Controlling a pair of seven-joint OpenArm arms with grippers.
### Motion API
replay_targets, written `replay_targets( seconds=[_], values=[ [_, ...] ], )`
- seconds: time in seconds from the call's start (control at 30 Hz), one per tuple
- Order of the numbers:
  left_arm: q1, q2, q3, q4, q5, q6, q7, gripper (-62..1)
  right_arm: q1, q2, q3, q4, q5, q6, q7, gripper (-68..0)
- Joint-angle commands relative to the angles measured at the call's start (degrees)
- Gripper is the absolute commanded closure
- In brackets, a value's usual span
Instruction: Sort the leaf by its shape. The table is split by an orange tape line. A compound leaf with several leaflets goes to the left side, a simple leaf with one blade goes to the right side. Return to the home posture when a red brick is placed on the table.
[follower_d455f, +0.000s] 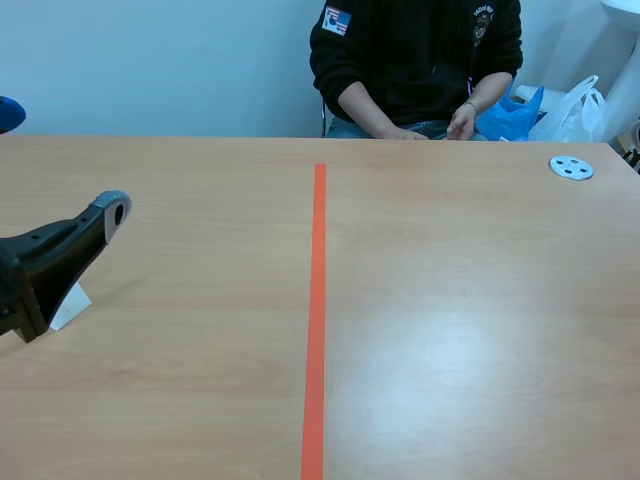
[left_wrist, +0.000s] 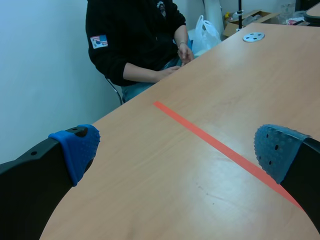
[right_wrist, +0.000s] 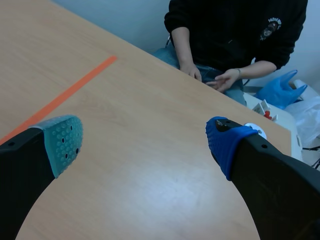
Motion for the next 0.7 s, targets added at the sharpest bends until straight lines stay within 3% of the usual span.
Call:
replay_targets(
  seconds=[0.0, 0.27, 0.37, 0.5, 0.67],
  values=[
    [0.2, 0.0, -0.6, 0.8, -0.6, 0.4, -0.8, -62.3, 0.7, 0.6, 0.9, -1.2, 2.0, 0.1, 0.1, -50.4],
    [0.2, 0.9, -0.7, 0.8, -0.6, 0.3, -0.8, -62.3, 0.7, 1.1, 0.8, -1.2, 6.8, 1.4, -3.3, -50.4],
    [0.2, 0.9, -0.7, 0.8, -0.6, 0.3, -0.8, -62.3, 0.7, 1.1, 0.8, -1.2, 7.1, 3.8, -3.3, -50.4],
    [0.2, 0.9, -0.7, 0.8, -0.7, 0.3, -0.8, -62.3, 0.7, 1.1, 0.8, -1.2, 8.0, 4.3, -3.3, -58.8],
    [0.2, 0.9, -0.7, 0.7, -2.6, 0.3, -0.7, -62.3, 0.7, 1.1, 0.8, -1.2, 8.6, 4.3, -2.4, -59.5]
  ],
)
